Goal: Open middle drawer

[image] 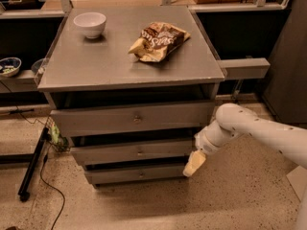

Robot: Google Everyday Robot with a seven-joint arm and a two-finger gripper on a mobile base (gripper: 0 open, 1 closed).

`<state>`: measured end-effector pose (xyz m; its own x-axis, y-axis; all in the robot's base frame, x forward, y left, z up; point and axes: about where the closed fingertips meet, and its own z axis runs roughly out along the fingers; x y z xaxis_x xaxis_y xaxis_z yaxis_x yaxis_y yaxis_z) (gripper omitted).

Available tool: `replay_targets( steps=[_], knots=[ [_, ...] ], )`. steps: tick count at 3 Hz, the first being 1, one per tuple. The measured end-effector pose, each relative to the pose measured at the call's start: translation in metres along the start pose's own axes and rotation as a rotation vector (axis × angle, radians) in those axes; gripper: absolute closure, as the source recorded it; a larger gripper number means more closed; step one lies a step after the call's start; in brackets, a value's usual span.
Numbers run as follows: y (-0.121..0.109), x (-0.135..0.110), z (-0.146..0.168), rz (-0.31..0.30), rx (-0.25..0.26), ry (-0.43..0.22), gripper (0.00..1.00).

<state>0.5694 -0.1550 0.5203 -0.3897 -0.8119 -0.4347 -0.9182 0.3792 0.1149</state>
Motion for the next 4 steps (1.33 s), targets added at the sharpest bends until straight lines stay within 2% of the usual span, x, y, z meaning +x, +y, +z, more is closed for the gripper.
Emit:
replay_targets(
  steps=[2, 3, 4],
  knots=[
    [-0.02, -0.045, 0.034, -0.068, -0.058, -0.045, 0.0],
    [-0.02, -0.045, 0.034, -0.068, -0.058, -0.045, 0.0],
    [-0.024, -0.042, 0.041, -0.054, -0.025, -0.027, 0.0]
  ],
)
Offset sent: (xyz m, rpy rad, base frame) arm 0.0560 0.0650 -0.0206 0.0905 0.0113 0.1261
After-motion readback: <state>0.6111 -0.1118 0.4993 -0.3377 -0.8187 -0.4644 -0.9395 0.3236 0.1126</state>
